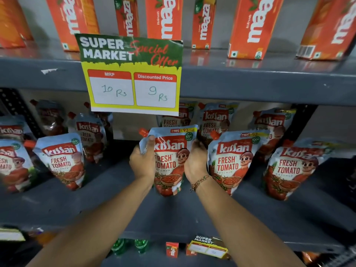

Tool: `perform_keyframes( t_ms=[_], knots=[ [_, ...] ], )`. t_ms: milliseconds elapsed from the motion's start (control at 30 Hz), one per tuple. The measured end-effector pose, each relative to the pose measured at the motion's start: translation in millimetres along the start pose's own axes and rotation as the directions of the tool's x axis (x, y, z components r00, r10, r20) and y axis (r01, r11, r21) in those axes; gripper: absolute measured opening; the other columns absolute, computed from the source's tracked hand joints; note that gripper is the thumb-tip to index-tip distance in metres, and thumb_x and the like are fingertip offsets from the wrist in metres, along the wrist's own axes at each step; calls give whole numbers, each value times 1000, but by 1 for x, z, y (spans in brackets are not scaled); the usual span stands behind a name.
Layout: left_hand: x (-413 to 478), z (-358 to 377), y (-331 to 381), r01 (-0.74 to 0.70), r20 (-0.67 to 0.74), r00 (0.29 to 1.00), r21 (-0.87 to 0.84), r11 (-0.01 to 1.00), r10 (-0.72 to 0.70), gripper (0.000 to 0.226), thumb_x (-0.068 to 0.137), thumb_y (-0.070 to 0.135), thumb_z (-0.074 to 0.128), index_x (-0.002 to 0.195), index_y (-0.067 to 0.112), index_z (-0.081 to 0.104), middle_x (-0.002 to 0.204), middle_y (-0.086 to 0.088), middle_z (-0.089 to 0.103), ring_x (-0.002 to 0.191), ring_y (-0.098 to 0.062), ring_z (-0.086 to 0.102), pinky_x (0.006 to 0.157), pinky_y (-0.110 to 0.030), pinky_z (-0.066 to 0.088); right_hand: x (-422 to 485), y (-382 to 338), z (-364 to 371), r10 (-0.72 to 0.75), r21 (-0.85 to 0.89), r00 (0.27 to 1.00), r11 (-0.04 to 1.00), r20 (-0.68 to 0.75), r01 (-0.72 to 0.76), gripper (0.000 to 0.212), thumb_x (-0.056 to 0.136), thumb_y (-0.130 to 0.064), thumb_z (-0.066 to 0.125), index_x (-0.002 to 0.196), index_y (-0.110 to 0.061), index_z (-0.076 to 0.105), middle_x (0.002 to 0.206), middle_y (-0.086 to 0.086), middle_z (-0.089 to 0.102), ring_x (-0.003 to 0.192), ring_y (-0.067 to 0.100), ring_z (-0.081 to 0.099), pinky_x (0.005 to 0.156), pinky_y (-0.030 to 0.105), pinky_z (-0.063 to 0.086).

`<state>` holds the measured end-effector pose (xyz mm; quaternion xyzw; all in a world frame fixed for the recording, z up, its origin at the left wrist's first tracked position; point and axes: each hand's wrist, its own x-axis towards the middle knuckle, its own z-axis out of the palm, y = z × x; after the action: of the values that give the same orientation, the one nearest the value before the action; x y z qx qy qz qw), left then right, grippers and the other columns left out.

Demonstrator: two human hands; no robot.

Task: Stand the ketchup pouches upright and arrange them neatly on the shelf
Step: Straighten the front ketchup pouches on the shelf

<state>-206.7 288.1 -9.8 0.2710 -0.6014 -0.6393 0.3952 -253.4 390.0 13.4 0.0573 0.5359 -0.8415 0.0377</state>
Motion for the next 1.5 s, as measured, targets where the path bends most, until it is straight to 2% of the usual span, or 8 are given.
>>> perform_keyframes(
  t_ms=[200, 400, 600, 733, 900, 1033, 1267, 1500],
  knots=[
    [-3, -5, 1, 31, 25, 999, -20, 999, -31, 39, 82, 59, 53, 69, 23, 61, 64, 10, 66, 56, 2, 64, 48, -10, 47, -4, 4, -4, 28, -90, 998, 995, -51, -33, 29, 98, -19, 37, 106, -4, 61, 116, 19, 64, 111, 34, 58, 105, 47, 43],
    [-5, -22, -10, 161, -232, 955, -123, 979, -186, 61, 97, 52, 23, 107, 8, 64, 110, -10, 69, 108, -27, 61, 87, -31, 48, -31, 42, -12, 249, -291, 921, 895, -300, -337, 36, 89, -21, 39, 106, 0, 62, 108, 21, 68, 89, 34, 65, 72, 37, 52],
    [21, -85, -16, 241, -632, 742, -59, 969, -223, 51, 100, 33, 32, 124, -6, 55, 131, -26, 57, 122, -38, 51, 99, -38, 37, -86, 88, 47, 321, -263, 945, 918, 62, -295, 26, 88, -11, 42, 64, -21, 44, 64, -1, 43, 56, 12, 39, 55, 24, 31],
    [61, -138, -8, 285, -697, 676, -54, 957, -241, 49, 97, 33, 38, 132, 2, 50, 140, -21, 47, 129, -36, 44, 103, -37, 33, -95, 102, 112, 330, -324, 928, 909, 175, -262, 21, 86, -9, 48, 68, -18, 51, 62, -2, 48, 55, 11, 41, 51, 23, 31],
    [112, -193, -5, 103, -543, 836, 18, 995, -76, 53, 97, 43, 37, 126, 1, 51, 130, -21, 57, 121, -37, 53, 103, -46, 41, -101, 130, 186, 204, -304, 908, 948, 367, -90, 26, 94, -15, 49, 119, -11, 54, 99, -2, 61, 90, 10, 57, 79, 20, 47],
    [140, -225, -6, 131, -205, 972, 76, 988, -113, 49, 92, 58, 34, 74, 22, 62, 79, 2, 66, 86, -26, 63, 80, -37, 51, -112, 151, 222, 186, -275, 937, 956, 296, -103, 28, 96, -16, 44, 121, -7, 54, 114, 13, 67, 98, 24, 66, 88, 39, 56],
    [154, -238, -3, 245, 172, 953, 50, 968, -250, 50, 81, 68, 43, 81, 23, 65, 108, -15, 72, 103, -31, 67, 95, -53, 50, -119, 171, 230, 66, -120, 997, 991, 28, -62, 8, 95, -15, 43, 99, -13, 49, 92, 6, 65, 78, 17, 67, 67, 34, 59],
    [160, -240, -1, 275, 285, 916, 64, 959, -282, 56, 80, 69, 44, 89, 18, 64, 114, -19, 69, 108, -33, 64, 97, -55, 48, -126, 170, 231, -4, -159, 998, 987, -63, -6, 19, 96, -19, 42, 79, -27, 47, 87, 2, 64, 74, 13, 65, 59, 27, 54]
  ],
)
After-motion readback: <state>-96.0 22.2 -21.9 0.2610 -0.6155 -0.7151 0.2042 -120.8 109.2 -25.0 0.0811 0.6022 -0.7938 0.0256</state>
